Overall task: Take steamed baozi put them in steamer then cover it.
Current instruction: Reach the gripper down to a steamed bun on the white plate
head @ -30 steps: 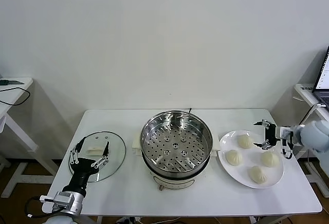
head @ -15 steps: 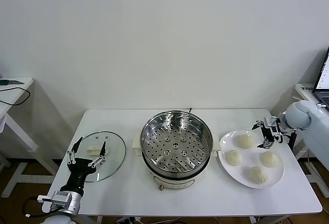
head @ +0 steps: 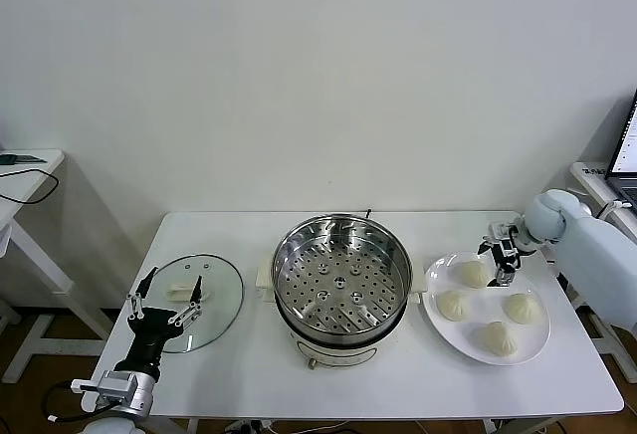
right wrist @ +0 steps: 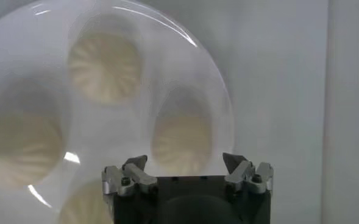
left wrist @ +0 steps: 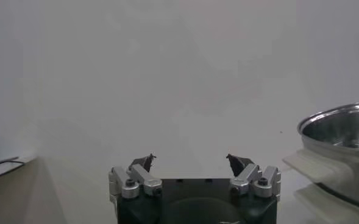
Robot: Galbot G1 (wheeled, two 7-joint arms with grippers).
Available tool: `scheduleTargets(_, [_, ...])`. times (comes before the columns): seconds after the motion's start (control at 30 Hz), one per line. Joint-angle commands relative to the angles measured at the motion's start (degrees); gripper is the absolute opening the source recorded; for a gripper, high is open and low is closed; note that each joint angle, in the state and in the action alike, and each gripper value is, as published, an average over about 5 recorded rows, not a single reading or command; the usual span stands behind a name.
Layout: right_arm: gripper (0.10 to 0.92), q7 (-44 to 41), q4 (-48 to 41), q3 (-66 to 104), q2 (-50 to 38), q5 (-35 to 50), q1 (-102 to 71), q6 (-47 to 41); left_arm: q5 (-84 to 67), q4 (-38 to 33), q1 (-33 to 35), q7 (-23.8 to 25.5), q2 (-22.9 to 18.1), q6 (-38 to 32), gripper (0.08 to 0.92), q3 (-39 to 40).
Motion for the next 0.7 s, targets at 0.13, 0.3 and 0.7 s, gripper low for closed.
scheduleTargets(0.13, [0.823, -0.44, -3.74, 0.68, 2.93, -2.23, 0.13, 0.23, 0.10, 0.06, -0.02, 0.02, 0.00, -0.08, 0.823, -0.13])
scheduleTargets(0.3, [0.823, -0.16, -3.48, 1.22, 3.06, -2.79, -0.32, 0.33, 0.13, -0.02, -0.01, 0.01, -0.01, -0.12, 0.823, -0.17])
scheduleTargets(0.7, [0.731, -0.05, -3.70, 1.39, 3.66, -3.68, -0.41, 0.80, 0.19, 0.06, 0.16, 0.03, -0.08, -0.31, 0.823, -0.53])
